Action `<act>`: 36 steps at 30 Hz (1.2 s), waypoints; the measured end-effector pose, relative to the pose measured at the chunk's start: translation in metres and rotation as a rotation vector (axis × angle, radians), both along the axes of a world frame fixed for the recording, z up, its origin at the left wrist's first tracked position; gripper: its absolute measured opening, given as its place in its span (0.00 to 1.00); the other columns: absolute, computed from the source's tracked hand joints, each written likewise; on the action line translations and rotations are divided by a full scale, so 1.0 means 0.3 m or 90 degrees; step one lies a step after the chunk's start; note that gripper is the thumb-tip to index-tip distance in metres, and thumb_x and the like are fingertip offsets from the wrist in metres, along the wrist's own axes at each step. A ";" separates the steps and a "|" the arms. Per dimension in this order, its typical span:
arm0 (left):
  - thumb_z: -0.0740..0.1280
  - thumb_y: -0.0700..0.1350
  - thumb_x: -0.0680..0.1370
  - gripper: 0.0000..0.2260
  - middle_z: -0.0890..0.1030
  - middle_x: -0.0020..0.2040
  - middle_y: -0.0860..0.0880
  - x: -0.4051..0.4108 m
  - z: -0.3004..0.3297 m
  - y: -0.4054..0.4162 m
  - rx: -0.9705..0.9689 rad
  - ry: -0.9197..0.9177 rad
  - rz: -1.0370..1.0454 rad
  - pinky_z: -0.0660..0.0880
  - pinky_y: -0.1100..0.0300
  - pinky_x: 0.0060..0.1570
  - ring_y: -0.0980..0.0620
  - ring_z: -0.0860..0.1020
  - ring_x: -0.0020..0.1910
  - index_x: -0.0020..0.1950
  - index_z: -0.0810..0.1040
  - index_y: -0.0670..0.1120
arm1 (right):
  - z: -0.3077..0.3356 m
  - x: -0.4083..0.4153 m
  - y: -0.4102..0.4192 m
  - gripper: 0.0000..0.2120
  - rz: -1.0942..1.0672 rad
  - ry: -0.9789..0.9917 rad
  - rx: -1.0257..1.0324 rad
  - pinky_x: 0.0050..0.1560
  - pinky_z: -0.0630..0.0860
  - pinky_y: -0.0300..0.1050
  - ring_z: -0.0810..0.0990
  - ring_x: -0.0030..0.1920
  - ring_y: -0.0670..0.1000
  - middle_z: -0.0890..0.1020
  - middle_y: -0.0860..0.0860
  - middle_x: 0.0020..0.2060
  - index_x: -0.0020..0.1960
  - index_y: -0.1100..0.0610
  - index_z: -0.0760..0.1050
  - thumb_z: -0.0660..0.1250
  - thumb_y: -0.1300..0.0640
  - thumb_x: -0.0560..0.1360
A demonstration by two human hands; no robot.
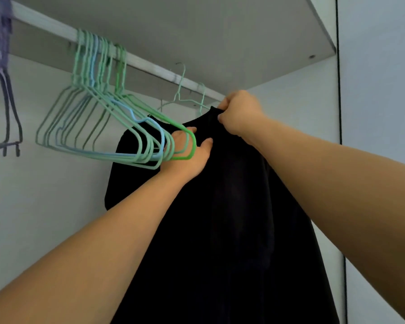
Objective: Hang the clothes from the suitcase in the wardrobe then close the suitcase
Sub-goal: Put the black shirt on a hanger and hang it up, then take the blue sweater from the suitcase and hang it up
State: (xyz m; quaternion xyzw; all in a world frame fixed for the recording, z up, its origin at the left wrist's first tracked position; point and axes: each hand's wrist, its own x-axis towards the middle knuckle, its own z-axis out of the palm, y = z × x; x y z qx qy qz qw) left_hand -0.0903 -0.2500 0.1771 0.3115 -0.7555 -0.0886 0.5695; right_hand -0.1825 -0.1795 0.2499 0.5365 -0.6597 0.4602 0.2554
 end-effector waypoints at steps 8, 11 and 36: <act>0.64 0.54 0.78 0.24 0.71 0.68 0.48 0.011 -0.062 -0.006 0.040 -0.054 -0.030 0.68 0.58 0.56 0.49 0.72 0.65 0.72 0.67 0.48 | -0.091 -0.033 -0.026 0.14 -0.013 0.011 0.076 0.49 0.72 0.42 0.78 0.52 0.54 0.76 0.52 0.45 0.60 0.58 0.78 0.69 0.57 0.75; 0.64 0.54 0.78 0.24 0.72 0.67 0.50 0.014 -0.093 -0.001 0.050 -0.050 -0.029 0.69 0.58 0.55 0.49 0.72 0.64 0.72 0.66 0.49 | -0.128 -0.065 0.002 0.21 0.025 -0.034 0.108 0.57 0.76 0.49 0.79 0.54 0.55 0.81 0.53 0.48 0.58 0.59 0.78 0.72 0.47 0.71; 0.66 0.41 0.73 0.05 0.78 0.41 0.51 -0.627 -0.899 1.060 0.229 -0.032 -0.363 0.75 0.59 0.46 0.49 0.80 0.43 0.42 0.72 0.49 | -1.072 -0.578 1.267 0.12 -0.052 -0.551 0.290 0.49 0.81 0.45 0.82 0.37 0.52 0.82 0.55 0.39 0.54 0.63 0.77 0.71 0.60 0.73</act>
